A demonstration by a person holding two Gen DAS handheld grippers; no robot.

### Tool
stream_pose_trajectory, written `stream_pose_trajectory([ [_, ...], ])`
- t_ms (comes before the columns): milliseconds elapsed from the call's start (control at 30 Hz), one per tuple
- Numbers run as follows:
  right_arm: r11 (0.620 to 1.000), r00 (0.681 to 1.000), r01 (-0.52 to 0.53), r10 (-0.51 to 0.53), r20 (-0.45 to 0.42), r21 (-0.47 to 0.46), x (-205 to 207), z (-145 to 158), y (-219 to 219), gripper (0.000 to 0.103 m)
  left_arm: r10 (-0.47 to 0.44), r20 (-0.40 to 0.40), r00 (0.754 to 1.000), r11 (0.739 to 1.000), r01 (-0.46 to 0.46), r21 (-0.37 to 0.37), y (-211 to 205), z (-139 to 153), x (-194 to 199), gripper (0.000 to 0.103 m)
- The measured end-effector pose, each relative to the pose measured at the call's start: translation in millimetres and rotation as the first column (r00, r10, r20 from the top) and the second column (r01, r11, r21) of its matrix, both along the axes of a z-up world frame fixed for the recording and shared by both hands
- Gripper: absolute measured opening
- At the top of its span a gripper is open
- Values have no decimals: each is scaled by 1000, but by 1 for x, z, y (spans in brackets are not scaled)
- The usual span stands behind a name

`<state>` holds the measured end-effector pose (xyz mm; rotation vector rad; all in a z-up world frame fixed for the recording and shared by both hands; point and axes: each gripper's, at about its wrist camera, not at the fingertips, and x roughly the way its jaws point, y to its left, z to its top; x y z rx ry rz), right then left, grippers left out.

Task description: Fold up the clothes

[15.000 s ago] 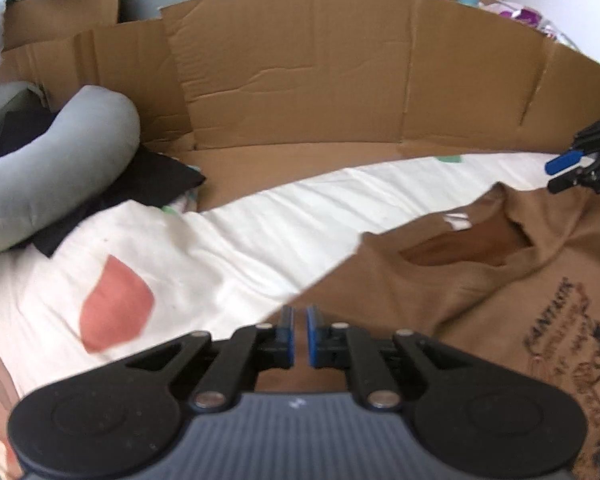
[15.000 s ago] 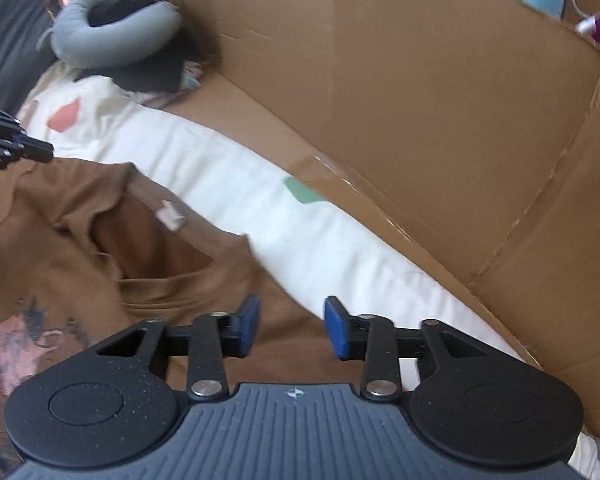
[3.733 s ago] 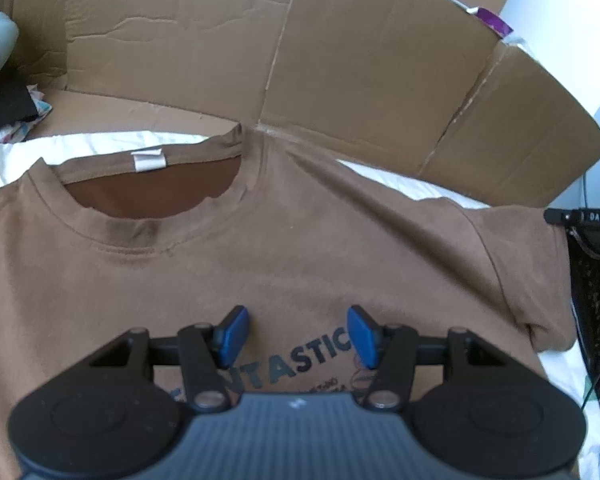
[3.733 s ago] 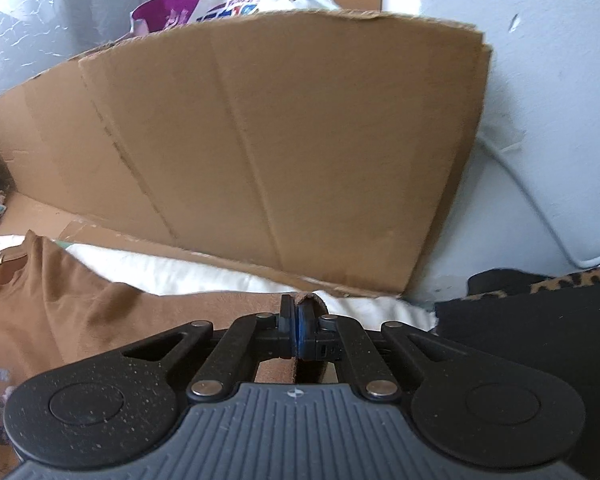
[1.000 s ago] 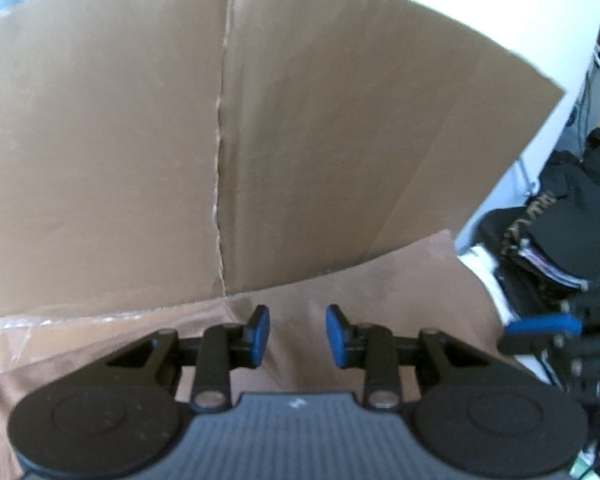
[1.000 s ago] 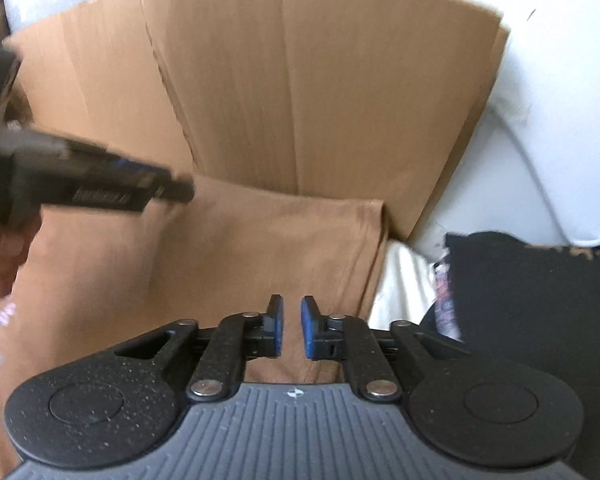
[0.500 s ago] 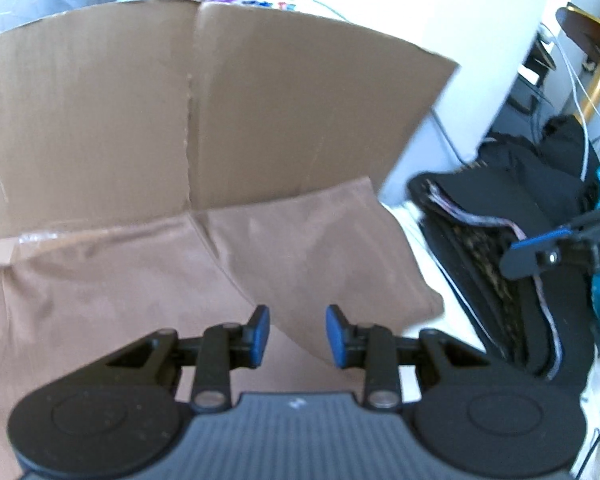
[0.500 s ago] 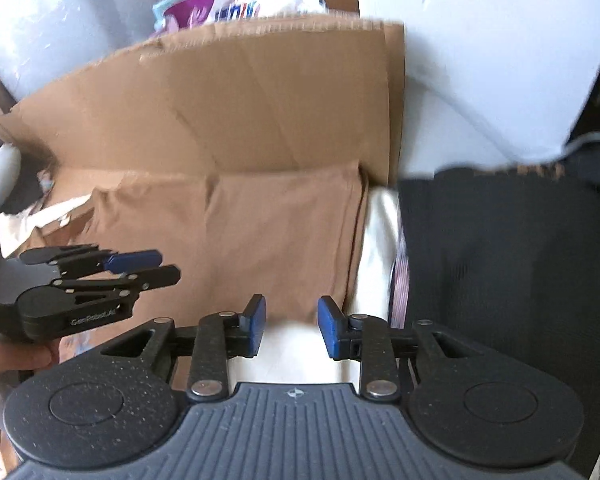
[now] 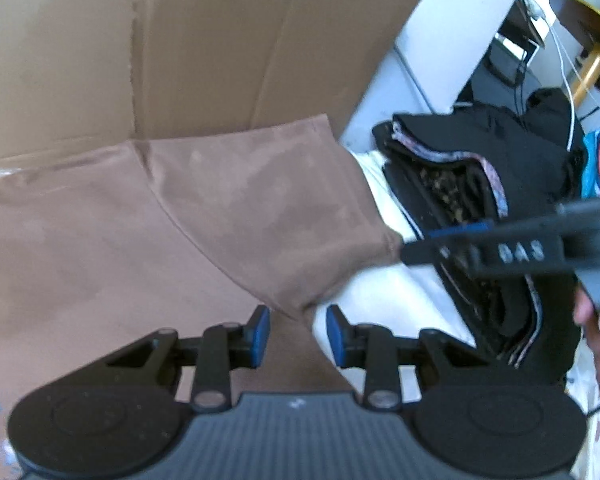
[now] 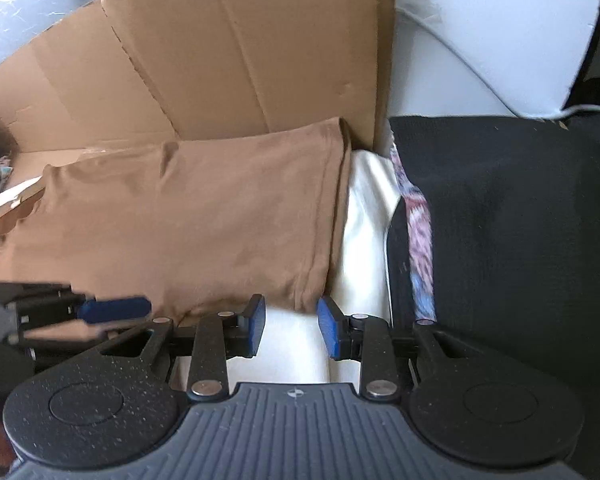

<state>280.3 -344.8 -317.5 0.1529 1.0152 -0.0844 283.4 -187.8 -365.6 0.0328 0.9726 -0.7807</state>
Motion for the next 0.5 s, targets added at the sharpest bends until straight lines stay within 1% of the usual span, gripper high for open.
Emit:
stream_pose_trajectory([
  [167,997,999,-1,-2,-41,-83,18,-18,5,35,5,-1,1000,1000,-5,23,-5,-13,3,33],
  [233,996,998,9,-15,-63,-94,22,-26,3,35,-2,13,1000,1000,1,30,-5,-15,1,33],
  [300,996,998,9,-15,-67,-84,25,-28,2,35,-9,25,1000,999,8,34,-5,-16,0,33],
  [333,997,998,10,-15,-67,-76,26,-29,1,32,-9,27,1000,999,8,34,-5,-16,0,32],
  [367,998,998,11,-16,-66,-68,27,-30,-1,27,-8,30,1000,999,7,33,-4,-16,-1,32],
  [400,997,998,9,-14,-62,-77,27,-28,-2,18,-6,33,999,999,5,34,-4,-16,-1,29],
  [433,996,998,7,-12,-57,-87,27,-27,-2,8,-3,37,999,999,2,35,-3,-16,-2,25],
  [467,994,998,-10,4,-56,-106,27,-26,-1,3,-5,39,999,999,4,34,-3,-16,-2,24],
  [500,992,998,-27,21,-55,-125,26,-25,0,2,-8,42,999,999,7,32,-2,-15,-2,21],
])
